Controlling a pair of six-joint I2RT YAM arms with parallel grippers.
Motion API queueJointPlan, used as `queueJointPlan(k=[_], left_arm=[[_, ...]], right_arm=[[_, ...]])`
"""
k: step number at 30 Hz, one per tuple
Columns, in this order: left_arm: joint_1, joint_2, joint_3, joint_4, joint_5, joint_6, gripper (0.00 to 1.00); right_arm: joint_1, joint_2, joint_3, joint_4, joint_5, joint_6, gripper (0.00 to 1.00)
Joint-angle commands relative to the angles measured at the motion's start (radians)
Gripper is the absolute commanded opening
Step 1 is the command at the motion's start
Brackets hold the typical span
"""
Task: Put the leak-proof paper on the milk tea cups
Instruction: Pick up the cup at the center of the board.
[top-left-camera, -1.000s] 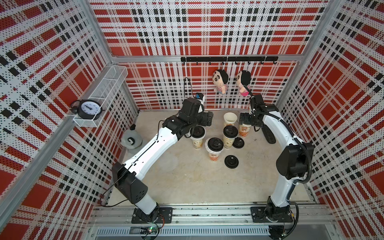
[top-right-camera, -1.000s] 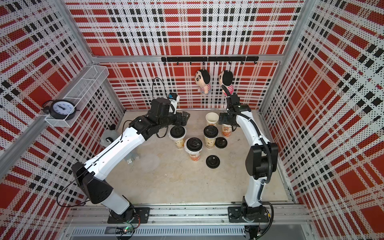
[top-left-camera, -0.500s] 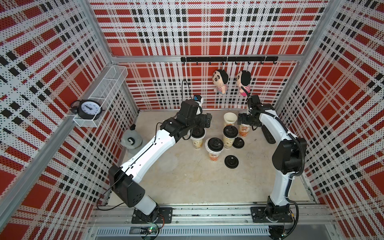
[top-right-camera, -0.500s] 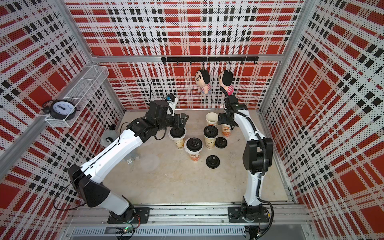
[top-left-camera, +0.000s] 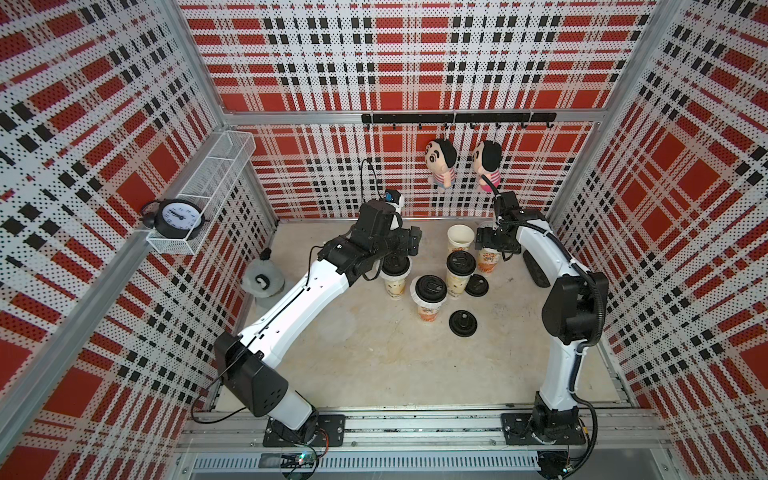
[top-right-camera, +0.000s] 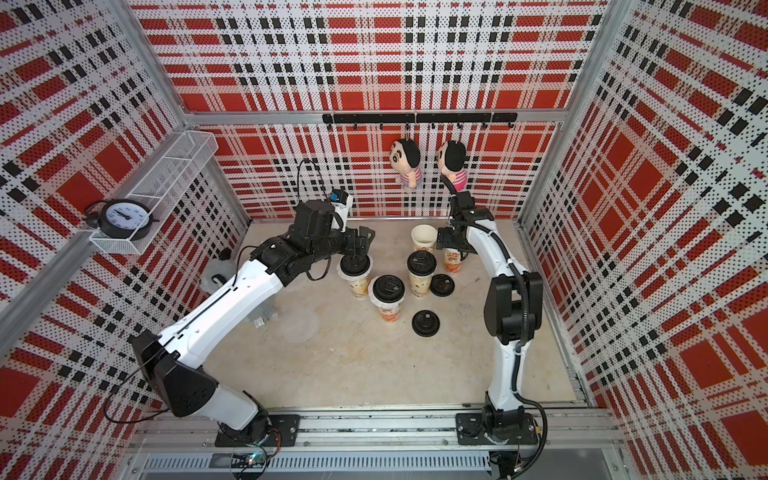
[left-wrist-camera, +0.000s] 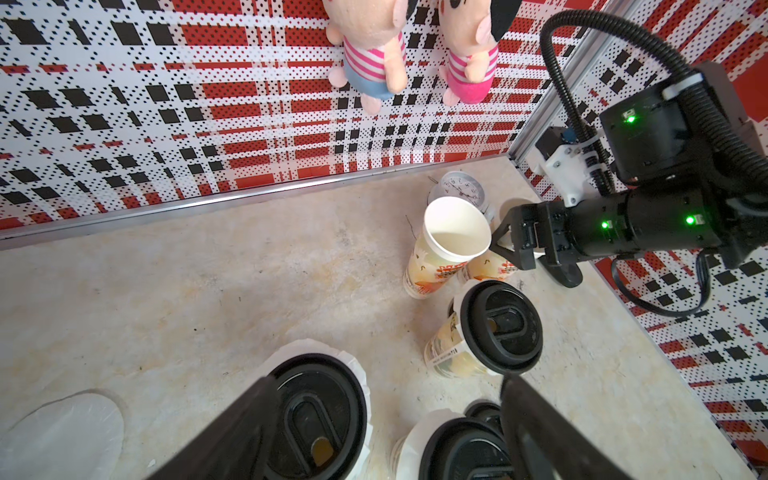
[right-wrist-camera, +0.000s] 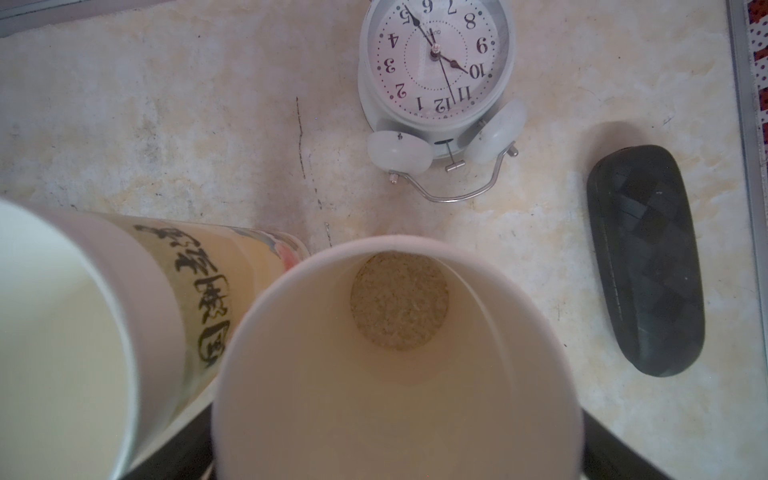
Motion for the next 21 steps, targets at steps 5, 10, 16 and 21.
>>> queueJointPlan(k=[5,10,16,21], left_arm=[[0.006,-0.033,-0.011,0.002,-0.004,-0.006,0.87],[0.005,-0.028,-0.008,-0.001,-0.003,-0.003,0.86],[0.006,-0.03,-0.011,-0.002,-0.001,-0.001,0.86],[0.007,-0.032,-0.014,-0.002,0.002,0.003,0.86]], right_arm=[[-0.01,0.008,-0.006,0.036,0.005,0.007,0.88],[-0.012,-0.033,-0.042,0.047,0.022,0.011,0.87],[-0.017,-0.126,-0.131,0.084,0.038,0.025,0.85],[-0.018,-0.219,-0.227,0.122,0.041,0.038,0.83]])
